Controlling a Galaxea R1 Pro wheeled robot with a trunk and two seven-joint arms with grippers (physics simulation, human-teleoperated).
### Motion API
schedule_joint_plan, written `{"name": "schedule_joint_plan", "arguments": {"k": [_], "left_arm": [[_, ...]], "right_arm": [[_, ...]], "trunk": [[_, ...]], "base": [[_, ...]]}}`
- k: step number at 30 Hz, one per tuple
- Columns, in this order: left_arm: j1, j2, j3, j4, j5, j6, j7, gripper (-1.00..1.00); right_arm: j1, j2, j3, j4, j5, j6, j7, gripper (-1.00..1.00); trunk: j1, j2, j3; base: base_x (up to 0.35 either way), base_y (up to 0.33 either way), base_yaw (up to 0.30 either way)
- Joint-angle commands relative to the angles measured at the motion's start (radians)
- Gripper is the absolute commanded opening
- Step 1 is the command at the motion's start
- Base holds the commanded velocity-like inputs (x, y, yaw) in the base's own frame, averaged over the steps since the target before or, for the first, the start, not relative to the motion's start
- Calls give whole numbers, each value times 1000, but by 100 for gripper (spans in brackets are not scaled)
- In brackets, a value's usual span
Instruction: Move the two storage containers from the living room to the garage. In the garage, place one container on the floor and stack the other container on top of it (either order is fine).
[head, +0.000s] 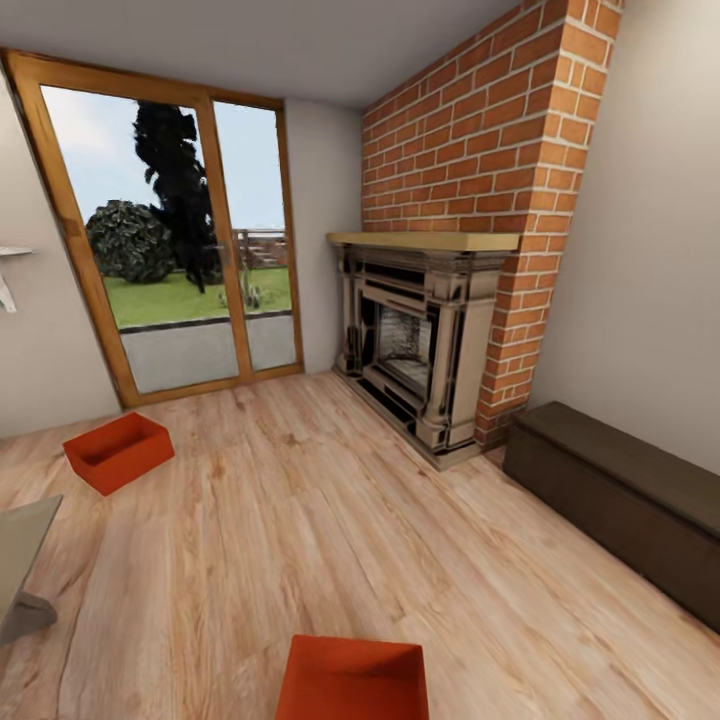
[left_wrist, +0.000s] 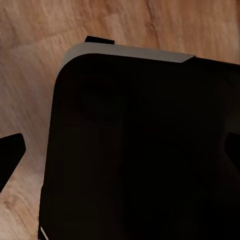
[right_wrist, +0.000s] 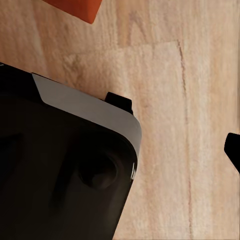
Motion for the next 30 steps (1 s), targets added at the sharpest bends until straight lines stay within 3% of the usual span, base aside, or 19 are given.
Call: {"name": "schedule_joint_plan", "arguments": {"k": [1, 7, 30], "left_arm": [[0, 0, 1, 0, 7, -2, -1, 100], [0, 0, 1, -1, 7, -2, -1, 100], [0, -1, 2, -1, 7, -2, 3, 100]], "right_arm": [[0, 0, 9, 1, -10, -4, -2, 100], [0, 0, 9, 1, -10, -4, -2, 100], [0, 0, 10, 1, -10, -3, -2, 100]], "trunk": [[0, 0, -1], [0, 0, -1], [0, 0, -1]], "base": [[186, 0, 240], [116, 0, 142], [3, 0, 3]]}}
